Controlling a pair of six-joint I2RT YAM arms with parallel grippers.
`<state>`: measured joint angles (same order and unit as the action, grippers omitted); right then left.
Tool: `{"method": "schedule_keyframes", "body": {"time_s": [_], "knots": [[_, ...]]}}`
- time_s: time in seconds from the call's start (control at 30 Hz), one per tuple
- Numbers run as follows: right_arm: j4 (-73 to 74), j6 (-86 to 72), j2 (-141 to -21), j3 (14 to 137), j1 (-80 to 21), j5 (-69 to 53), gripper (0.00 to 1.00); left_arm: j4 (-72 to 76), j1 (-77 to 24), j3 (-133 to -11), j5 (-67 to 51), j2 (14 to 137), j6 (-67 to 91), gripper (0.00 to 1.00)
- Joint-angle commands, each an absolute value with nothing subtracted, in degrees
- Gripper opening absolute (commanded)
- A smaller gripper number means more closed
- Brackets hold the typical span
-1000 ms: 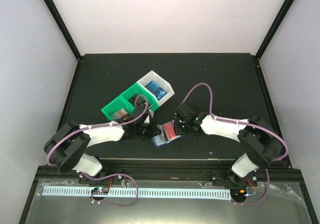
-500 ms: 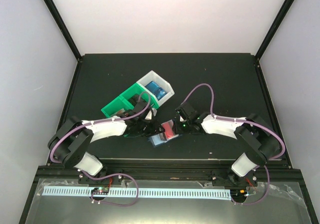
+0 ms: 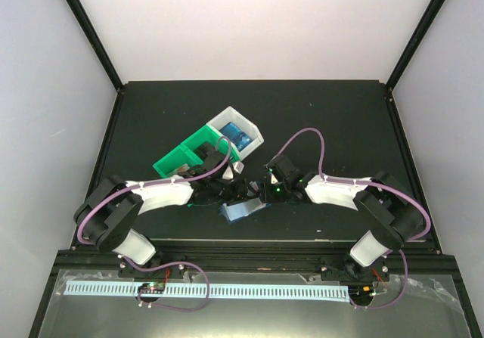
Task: Put the credit cards into the card holder
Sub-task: Turn over the card slot in the card holder.
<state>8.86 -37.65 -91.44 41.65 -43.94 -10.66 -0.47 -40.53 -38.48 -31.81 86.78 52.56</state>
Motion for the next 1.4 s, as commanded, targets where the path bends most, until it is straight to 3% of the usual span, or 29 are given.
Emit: {"method": "schedule_keyframes", "body": {"time_s": [0.0, 0.23, 0.5, 0.87, 1.17, 1.37], "knots": [[14.3, -39.8, -90.9, 39.7, -44.0, -6.8, 0.44, 1.8, -40.8, -40.5, -31.8, 87.8, 50.5, 0.48], [19.9, -39.4, -80.4, 40.3, -44.0, 3.6, 0.44, -3.3, -40.8, -41.3, -23.1, 81.4, 45.2, 0.49], [23.5, -35.5, -77.5, 44.1, -44.1, 3.2, 0.46, -18.0, -40.1, -48.3, -8.3, 73.9, 32.8, 0.65], [21.3, -36.4, -77.4, 45.9, -44.0, 0.9, 0.47, -32.4, -38.2, -64.8, 0.7, 78.8, 13.1, 0.79], [20.6, -35.7, -77.8, 44.9, -42.9, 0.3, 0.48, -37.4, -35.5, -70.9, -0.7, 91.2, 7.7, 0.78], [19.2, -35.7, -77.8, 42.9, -40.4, -0.7, 0.48, -39.8, -35.3, -80.3, -1.3, 97.8, 6.0, 0.69]]}}
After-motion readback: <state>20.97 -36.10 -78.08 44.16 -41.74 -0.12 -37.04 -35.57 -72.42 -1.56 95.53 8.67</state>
